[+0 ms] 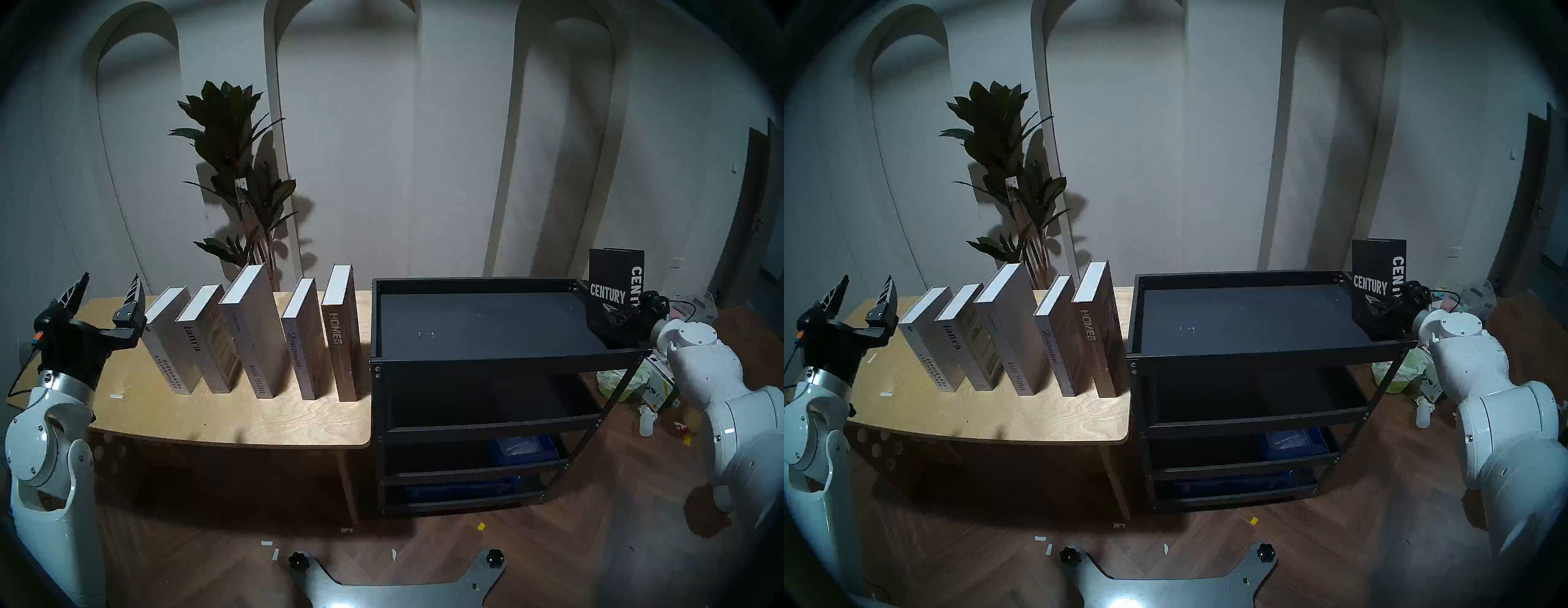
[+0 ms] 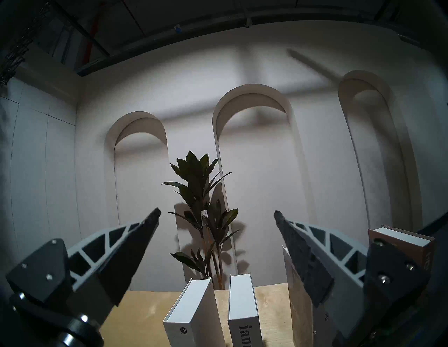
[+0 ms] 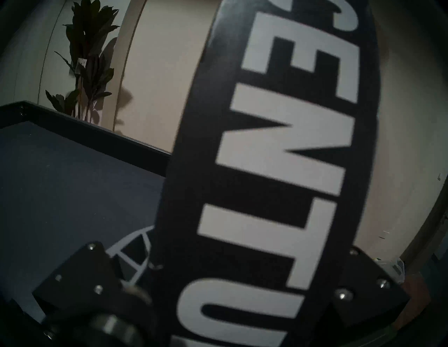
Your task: Move the books from the display table onto the shelf, standing them upright with spines facing out and tallest at one end
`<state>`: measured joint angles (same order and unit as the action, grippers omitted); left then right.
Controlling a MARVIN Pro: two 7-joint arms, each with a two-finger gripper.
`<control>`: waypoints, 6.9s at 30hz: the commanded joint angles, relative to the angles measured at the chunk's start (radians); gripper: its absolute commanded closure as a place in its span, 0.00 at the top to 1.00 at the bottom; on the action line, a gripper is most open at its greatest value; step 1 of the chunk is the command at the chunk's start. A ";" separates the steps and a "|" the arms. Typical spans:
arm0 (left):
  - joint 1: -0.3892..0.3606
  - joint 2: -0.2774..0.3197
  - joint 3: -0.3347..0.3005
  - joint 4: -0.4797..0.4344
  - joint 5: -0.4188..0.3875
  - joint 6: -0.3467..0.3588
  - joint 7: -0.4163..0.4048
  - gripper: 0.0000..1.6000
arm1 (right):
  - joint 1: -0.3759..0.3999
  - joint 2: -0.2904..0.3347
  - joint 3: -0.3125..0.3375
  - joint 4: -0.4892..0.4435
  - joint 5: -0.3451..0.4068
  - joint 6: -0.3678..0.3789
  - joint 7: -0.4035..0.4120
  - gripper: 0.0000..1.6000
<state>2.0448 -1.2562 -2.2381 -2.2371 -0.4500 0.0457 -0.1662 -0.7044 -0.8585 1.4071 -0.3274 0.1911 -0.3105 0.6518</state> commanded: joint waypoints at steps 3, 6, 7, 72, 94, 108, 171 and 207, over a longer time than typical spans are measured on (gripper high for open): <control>-0.009 0.000 -0.007 -0.012 0.000 -0.008 0.003 1.00 | -0.022 0.041 0.008 0.035 0.004 -0.029 0.020 0.01; -0.009 -0.001 -0.007 -0.012 0.000 -0.008 0.003 1.00 | -0.027 0.037 0.009 0.054 0.005 -0.035 0.016 0.00; -0.010 -0.001 -0.007 -0.012 0.000 -0.008 0.003 1.00 | -0.028 0.035 0.012 0.060 0.007 -0.036 0.014 0.00; -0.015 -0.007 -0.008 -0.011 0.005 -0.006 -0.003 1.00 | 0.023 -0.069 0.176 -0.008 0.152 0.003 0.040 0.00; -0.016 -0.008 -0.008 -0.011 0.006 -0.005 -0.005 1.00 | -0.148 0.032 0.201 -0.136 0.133 0.088 0.003 0.00; -0.017 -0.009 -0.009 -0.011 0.007 -0.005 -0.006 1.00 | -0.195 0.084 0.222 -0.248 0.116 0.141 0.017 0.00; -0.019 -0.013 -0.010 -0.011 0.009 -0.004 -0.009 1.00 | -0.568 0.045 0.466 -0.664 0.250 0.317 -0.156 0.00; -0.021 -0.014 -0.010 -0.011 0.010 -0.004 -0.012 1.00 | -0.379 0.225 0.367 -0.532 0.158 0.334 0.065 0.00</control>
<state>2.0296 -1.2717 -2.2430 -2.2341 -0.4391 0.0463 -0.1792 -1.1175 -0.6788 1.7490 -0.9102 0.3335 0.0590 0.6772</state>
